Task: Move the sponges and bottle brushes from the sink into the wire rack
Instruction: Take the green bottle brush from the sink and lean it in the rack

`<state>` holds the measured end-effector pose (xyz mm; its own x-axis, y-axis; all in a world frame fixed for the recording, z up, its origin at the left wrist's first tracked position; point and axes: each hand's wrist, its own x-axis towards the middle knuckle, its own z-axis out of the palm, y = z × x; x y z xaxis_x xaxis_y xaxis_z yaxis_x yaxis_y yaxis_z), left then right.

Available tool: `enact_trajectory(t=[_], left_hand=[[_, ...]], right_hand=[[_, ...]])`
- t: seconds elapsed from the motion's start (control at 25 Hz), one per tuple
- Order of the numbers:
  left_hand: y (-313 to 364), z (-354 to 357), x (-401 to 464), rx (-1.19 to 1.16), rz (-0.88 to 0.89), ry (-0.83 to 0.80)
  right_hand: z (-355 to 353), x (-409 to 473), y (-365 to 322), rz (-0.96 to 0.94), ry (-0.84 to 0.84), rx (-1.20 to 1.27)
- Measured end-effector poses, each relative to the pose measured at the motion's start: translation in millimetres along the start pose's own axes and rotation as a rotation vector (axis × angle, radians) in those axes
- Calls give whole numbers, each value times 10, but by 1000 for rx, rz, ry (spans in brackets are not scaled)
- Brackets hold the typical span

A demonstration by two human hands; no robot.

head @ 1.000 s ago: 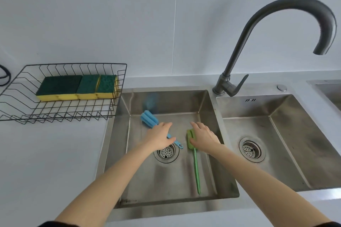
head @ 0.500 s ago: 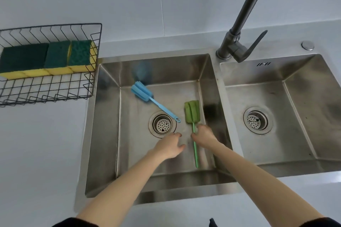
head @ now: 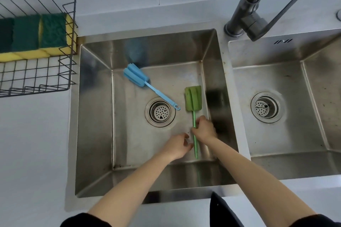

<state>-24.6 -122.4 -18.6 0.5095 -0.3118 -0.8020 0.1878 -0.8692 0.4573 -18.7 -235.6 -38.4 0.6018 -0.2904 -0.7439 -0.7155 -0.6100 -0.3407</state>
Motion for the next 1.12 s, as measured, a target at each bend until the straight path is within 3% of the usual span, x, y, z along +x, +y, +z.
enact_trajectory(t=[0.52,1.12], left_hand=[[-21,43,-71,-102,-21,126],[-224,-373,-592,-571,158,326]], right_hand=[[-13,-204,-152,-31,-46,139],[-254,-897,-763,-324,6,61]])
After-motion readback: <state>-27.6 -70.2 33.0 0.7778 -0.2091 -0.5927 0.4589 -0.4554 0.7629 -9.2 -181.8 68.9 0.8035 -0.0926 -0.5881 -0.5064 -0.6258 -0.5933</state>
